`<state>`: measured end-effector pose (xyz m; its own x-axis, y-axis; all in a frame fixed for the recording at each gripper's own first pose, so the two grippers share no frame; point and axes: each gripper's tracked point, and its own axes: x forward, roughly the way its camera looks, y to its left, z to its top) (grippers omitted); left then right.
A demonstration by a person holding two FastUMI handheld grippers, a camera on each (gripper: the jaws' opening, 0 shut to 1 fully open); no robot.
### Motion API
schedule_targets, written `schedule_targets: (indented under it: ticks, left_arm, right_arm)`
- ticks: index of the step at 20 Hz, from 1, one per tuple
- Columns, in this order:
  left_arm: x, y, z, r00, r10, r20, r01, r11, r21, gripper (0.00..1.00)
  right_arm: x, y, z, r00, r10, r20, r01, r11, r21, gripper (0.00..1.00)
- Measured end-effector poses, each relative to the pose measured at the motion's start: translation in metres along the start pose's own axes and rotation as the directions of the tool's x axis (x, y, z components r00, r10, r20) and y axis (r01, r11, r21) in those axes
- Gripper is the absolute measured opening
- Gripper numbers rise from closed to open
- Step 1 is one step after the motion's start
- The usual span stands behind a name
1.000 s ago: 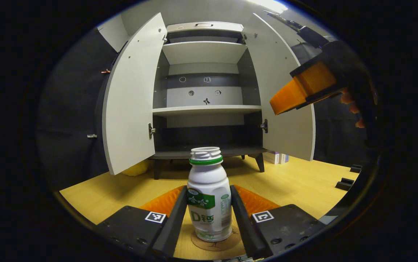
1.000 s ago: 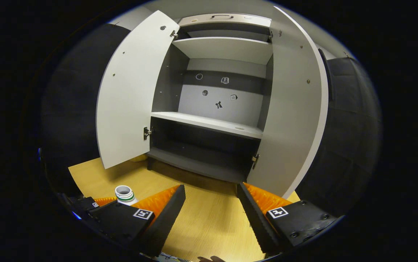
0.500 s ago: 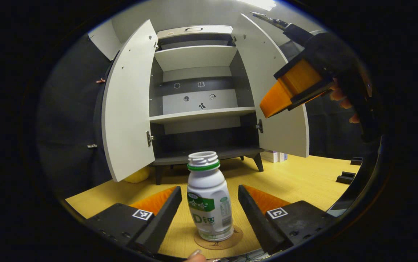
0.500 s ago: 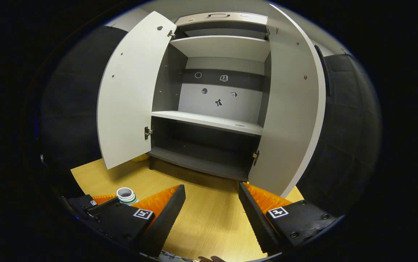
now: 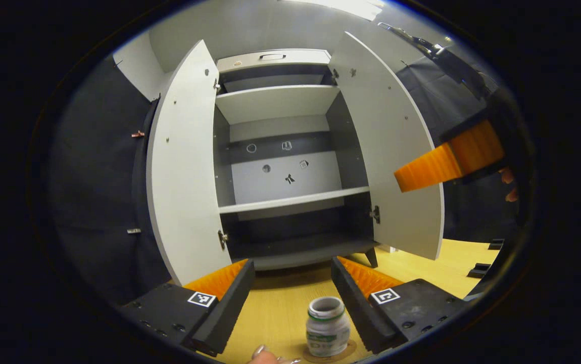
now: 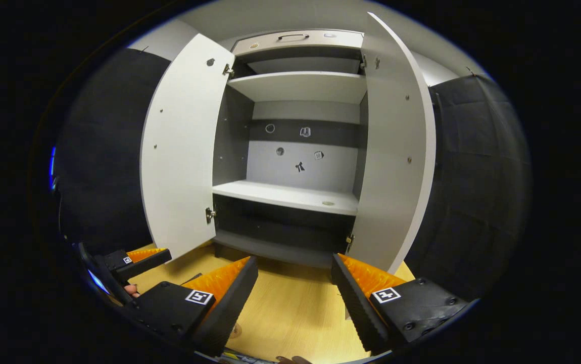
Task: Grasp the bottle in the cabinet with the left hand and place it on the coaster, then close the right door with the right hand and the left door with the left hand.
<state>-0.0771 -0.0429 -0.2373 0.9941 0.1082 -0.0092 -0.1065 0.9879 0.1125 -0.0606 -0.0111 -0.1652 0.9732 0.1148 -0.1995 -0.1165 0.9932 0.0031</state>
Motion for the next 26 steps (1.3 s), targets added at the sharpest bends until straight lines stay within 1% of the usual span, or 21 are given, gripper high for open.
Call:
schedule_targets:
  ticks: [2,4,5,6,7,8,11,14,17,18,19,21,23,26]
  left_arm:
    - [0.006,0.008,0.032,0.999,-0.039,0.006,0.039,0.999,-0.014,0.95]
    - [0.010,0.023,0.063,0.997,-0.072,0.006,0.072,0.997,-0.012,0.96]
    - [0.011,0.035,0.077,0.997,-0.075,0.005,0.075,0.997,-0.005,0.95]
    - [0.011,0.047,0.091,0.997,-0.073,0.008,0.073,0.997,-0.001,0.99]
    - [0.011,0.056,0.102,0.997,-0.079,0.011,0.079,0.997,-0.006,0.95]
    - [0.010,0.064,0.111,0.996,-0.087,0.015,0.087,0.996,-0.016,0.95]
    - [0.008,0.088,0.135,0.994,-0.100,0.035,0.101,0.994,-0.052,0.95]
    - [0.010,0.107,0.151,0.993,-0.102,0.051,0.105,0.993,-0.045,0.96]
    - [0.013,0.119,0.156,0.996,-0.077,0.049,0.079,0.997,-0.028,0.95]
    - [0.014,0.120,0.157,0.996,-0.064,0.054,0.066,0.997,-0.037,0.92]
    - [0.016,0.122,0.157,0.997,-0.046,0.056,0.048,0.998,-0.049,0.96]
    - [0.018,0.122,0.153,0.999,-0.016,0.035,0.019,0.998,-0.066,0.95]
    - [0.017,0.129,0.150,0.999,0.038,0.027,-0.036,0.997,-0.073,0.96]
    - [0.019,0.134,0.147,0.994,0.113,0.007,-0.112,0.989,-0.097,0.96]
  right_arm:
    - [-0.003,0.000,0.027,0.999,-0.016,0.034,0.016,1.000,-0.001,0.98]
    - [-0.009,-0.004,0.056,0.996,-0.051,0.071,0.051,0.999,0.003,0.98]
    - [-0.013,-0.008,0.070,0.994,-0.073,0.084,0.072,0.997,0.010,0.98]
    - [-0.017,-0.013,0.080,0.991,-0.097,0.089,0.095,0.995,0.019,0.97]
    - [-0.022,-0.019,0.089,0.987,-0.125,0.099,0.123,0.992,0.025,0.98]
    - [-0.028,-0.028,0.099,0.980,-0.161,0.116,0.159,0.987,0.023,0.98]
    - [-0.042,-0.071,0.108,0.944,-0.297,0.141,0.297,0.955,0.019,0.97]
    - [-0.053,-0.123,0.110,0.894,-0.425,0.140,0.424,0.905,0.037,0.97]
    - [-0.056,-0.171,0.110,0.855,-0.501,0.136,0.501,0.865,0.041,0.97]
    - [-0.054,-0.183,0.111,0.852,-0.507,0.132,0.506,0.861,0.044,0.98]
    - [-0.050,-0.190,0.113,0.856,-0.501,0.130,0.499,0.865,0.049,0.97]
    - [-0.035,-0.197,0.118,0.875,-0.466,0.131,0.462,0.885,0.061,0.98]
    - [-0.018,-0.200,0.119,0.902,-0.413,0.124,0.408,0.911,0.060,0.98]
    - [-0.004,-0.208,0.126,0.920,-0.363,0.152,0.362,0.932,0.031,0.97]
